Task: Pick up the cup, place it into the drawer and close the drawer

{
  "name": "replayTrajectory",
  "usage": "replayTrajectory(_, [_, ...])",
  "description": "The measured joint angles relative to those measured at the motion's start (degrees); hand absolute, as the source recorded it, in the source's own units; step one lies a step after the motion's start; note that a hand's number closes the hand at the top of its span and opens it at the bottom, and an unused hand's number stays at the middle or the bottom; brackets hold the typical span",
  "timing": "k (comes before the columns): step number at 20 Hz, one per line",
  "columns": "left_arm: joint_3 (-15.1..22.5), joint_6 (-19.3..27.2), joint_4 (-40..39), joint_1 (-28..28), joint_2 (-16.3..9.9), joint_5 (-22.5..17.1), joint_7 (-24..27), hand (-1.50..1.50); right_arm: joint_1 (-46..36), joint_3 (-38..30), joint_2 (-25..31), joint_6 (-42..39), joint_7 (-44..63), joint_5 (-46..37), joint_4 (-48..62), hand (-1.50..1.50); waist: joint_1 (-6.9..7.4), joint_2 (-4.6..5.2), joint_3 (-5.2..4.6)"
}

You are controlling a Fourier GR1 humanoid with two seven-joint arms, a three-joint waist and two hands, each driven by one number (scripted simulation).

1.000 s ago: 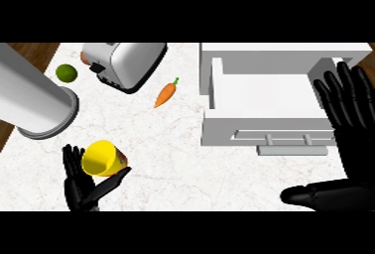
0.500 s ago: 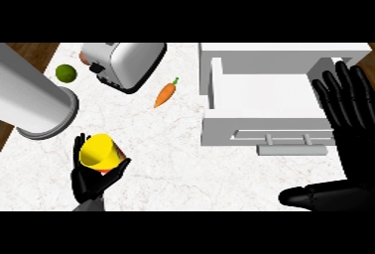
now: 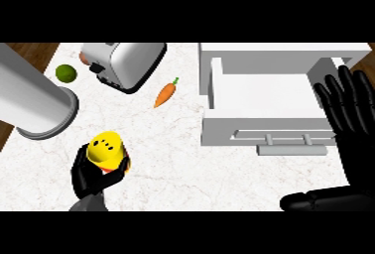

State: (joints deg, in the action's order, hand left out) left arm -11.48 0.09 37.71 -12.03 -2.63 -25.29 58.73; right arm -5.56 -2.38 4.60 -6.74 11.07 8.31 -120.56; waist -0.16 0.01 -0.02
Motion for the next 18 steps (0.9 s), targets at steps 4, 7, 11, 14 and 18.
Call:
replayTrajectory(4, [2.1,-3.2,-1.3,-1.2,-1.6,2.3,-0.3,1.50,1.1,-1.5,0.8,-1.3,-1.2,1.5,0.0,-1.50,-0.14,0.02,0.00])
replayTrajectory(7, [3.3,-7.2,-3.2,-2.9,-4.3,3.6,-0.9,1.50,0.2,-1.2,0.8,-1.0,-0.3,1.3,0.2,-1.50,-0.20,0.06,-0.02])
replayTrajectory(11, [4.4,-9.2,-2.8,-3.2,-5.7,5.0,-0.8,1.50,-1.0,-1.2,0.8,-0.6,0.5,1.3,0.5,-1.50,-0.07,0.04,-0.03])
replayTrajectory(14, [5.0,-10.4,0.0,-4.3,-6.1,4.8,-2.0,1.50,-0.5,-1.5,1.2,-0.8,1.0,1.6,0.0,-1.50,0.00,-0.03,0.00])
replayTrajectory(18, [7.6,-11.4,8.7,-3.5,-6.0,4.9,-5.6,1.50,-0.8,-2.1,1.4,-0.5,1.1,1.5,0.2,-1.50,0.38,-0.17,0.05])
